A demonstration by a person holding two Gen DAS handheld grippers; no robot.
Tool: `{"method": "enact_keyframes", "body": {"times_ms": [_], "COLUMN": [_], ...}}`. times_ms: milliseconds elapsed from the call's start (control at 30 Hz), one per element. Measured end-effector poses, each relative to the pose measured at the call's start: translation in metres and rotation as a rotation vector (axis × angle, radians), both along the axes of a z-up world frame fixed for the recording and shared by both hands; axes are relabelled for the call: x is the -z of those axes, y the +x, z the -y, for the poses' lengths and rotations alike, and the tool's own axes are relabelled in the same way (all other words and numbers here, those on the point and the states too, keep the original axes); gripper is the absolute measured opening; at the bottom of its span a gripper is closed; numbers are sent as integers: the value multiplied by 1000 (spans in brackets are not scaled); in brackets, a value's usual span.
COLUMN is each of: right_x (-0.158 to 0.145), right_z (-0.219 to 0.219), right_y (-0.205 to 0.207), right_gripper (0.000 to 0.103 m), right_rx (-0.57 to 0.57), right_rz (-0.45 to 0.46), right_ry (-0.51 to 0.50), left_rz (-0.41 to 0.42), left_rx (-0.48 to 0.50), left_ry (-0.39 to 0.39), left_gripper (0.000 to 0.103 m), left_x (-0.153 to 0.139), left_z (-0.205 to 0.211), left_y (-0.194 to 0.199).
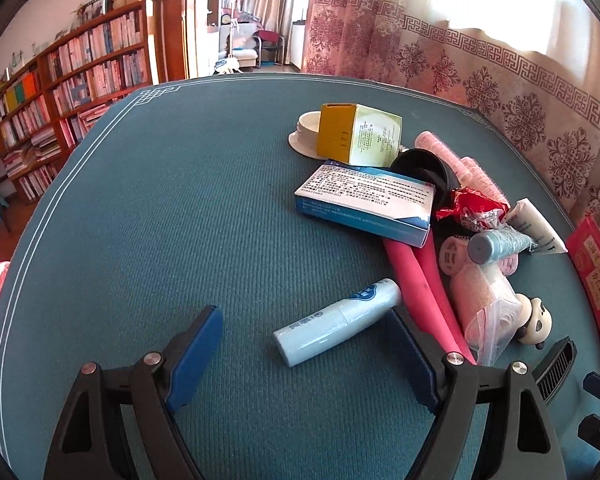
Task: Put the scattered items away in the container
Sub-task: 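Grasp the light-blue tube with the left tool while the right tool grasps the black comb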
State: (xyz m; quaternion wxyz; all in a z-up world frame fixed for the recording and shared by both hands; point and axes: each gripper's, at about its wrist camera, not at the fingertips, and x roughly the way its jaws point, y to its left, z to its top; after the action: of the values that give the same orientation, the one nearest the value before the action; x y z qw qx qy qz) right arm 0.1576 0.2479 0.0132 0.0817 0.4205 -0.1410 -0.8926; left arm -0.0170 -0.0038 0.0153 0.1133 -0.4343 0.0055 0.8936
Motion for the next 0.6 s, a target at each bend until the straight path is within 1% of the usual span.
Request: {"method": "enact_keyframes", "body": {"times_ms": [200, 333, 400, 467, 600], "right_x": [0, 0, 1, 1, 3], "right_z": [-1, 0, 0, -1, -2], "right_y": [-1, 0, -1, -2, -2], "right_gripper": [81, 81, 81, 81, 81], "right_rx": [2, 2, 3, 2, -2], "right_rz": [2, 2, 1, 1, 1], "right_ry": [-1, -1, -2, -6, -19], "left_rz": [-12, -5, -2, 6, 20], "left_rx": [46, 6, -21, -55, -131], "left_ry": [-43, -74, -77, -60, 2], "left_gripper": [85, 85, 85, 85, 85], "left_x": [1, 2, 2, 2, 0], "left_z": [-13, -16, -17, -16, -13], "left_y": [-5, -7, -7, -6, -4]}}
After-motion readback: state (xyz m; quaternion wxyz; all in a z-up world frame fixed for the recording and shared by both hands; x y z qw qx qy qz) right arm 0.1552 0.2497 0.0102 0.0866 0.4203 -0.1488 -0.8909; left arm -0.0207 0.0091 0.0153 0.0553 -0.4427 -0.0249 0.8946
